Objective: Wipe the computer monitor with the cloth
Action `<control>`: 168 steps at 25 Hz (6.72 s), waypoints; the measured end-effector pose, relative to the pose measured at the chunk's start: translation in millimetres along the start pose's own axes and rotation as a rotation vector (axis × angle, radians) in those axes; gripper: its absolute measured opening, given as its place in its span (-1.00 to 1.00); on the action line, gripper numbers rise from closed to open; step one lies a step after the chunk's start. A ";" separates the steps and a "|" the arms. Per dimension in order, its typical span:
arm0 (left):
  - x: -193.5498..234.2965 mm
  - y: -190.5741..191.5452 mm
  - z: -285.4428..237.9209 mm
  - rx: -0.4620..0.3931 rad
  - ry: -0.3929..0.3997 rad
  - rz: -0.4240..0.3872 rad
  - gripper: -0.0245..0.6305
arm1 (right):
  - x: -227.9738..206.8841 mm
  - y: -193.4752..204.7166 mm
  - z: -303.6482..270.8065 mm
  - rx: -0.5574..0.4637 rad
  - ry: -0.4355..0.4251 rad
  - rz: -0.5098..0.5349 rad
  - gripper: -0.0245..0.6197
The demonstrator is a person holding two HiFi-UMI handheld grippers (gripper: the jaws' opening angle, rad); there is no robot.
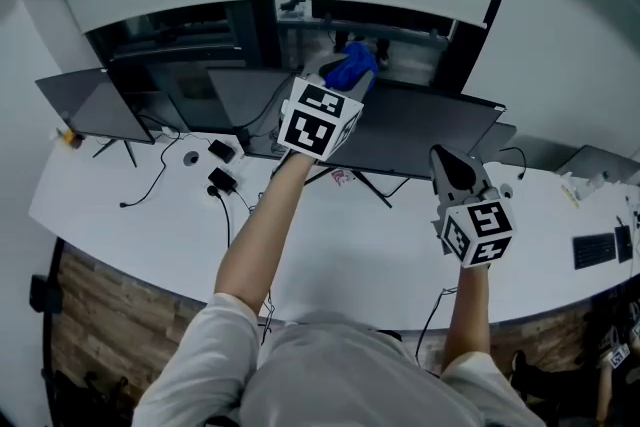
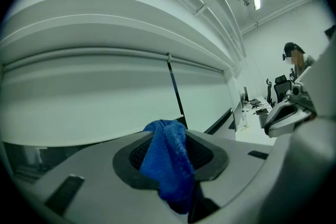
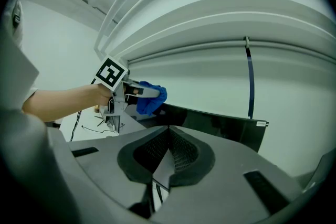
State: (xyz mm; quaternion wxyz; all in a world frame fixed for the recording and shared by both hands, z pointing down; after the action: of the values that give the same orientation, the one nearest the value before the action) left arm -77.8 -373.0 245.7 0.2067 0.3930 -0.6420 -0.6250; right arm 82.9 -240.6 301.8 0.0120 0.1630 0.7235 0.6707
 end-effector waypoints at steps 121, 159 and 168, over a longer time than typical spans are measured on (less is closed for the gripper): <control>-34.0 404.8 -33.5 0.414 -0.025 0.495 -0.53 | 24.6 212.0 -24.3 0.364 -0.011 -0.140 -0.88; -299.5 305.6 -287.7 0.188 -0.014 0.625 -0.53 | -229.2 271.8 131.1 0.367 0.121 -0.111 -0.88; -302.8 266.9 -297.2 0.107 -0.108 0.594 -0.54 | -242.2 274.1 159.6 0.373 0.168 -0.122 -0.88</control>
State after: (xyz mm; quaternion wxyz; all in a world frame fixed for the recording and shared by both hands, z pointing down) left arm 264.7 -356.2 611.2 0.3249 0.1647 -0.7710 -0.5223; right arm 410.0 -134.4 504.2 -0.0384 0.0619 0.8420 0.5346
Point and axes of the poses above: the fingertips, and each gripper's own axes: z backward along the fingers, x to its left, y out of its underside, the point moved 4 cm from there along z, backward along the fingers, and after that the axes turned 12 degrees about y, right-handed, at the moved point
